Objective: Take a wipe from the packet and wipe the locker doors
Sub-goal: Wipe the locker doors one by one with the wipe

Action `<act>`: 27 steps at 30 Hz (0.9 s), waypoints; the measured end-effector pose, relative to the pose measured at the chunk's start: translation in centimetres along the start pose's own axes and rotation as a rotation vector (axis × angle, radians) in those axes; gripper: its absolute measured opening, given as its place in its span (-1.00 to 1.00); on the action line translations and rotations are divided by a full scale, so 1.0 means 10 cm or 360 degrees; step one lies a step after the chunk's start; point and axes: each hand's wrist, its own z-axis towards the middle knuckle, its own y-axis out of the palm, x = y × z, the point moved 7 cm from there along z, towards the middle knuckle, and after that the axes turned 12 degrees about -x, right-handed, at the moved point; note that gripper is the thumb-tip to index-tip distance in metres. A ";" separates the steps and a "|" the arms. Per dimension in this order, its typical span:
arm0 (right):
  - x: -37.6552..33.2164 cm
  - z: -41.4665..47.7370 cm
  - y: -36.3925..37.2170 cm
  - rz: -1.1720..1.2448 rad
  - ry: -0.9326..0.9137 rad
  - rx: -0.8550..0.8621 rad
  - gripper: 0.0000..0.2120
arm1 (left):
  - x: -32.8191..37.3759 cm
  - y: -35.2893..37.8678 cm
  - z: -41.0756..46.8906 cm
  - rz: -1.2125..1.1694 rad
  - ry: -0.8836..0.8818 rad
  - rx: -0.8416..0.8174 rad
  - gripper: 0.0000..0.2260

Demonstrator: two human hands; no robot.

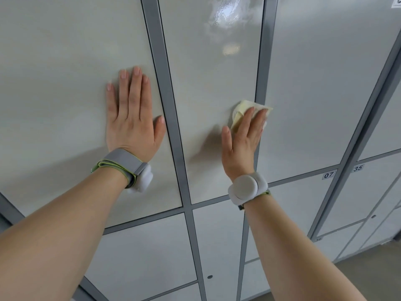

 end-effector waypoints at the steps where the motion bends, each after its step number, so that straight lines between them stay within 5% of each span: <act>1: -0.03 0.04 -0.02 -0.0019 -0.0027 0.0008 -0.27 | 0.00 0.00 0.00 -0.0002 0.0000 -0.0002 -0.40; 5: 0.15 -0.16 0.13 -0.0089 -0.0006 -0.0025 -0.27 | 0.00 0.00 0.00 0.0008 -0.0010 -0.0009 -0.40; 11: 0.52 -0.56 0.35 0.0107 0.0414 -0.0166 -0.04 | 0.00 -0.01 0.00 -0.0006 0.0005 0.0001 -0.40; 19: 0.03 -0.16 0.15 0.0012 0.0070 -0.0025 -0.28 | 0.00 -0.04 -0.02 -0.0099 0.0067 -0.0024 -0.39; 27: 0.31 -0.66 0.43 0.0124 0.0457 -0.0080 -0.31 | -0.01 -0.06 -0.03 -0.0185 0.0170 -0.0066 -0.39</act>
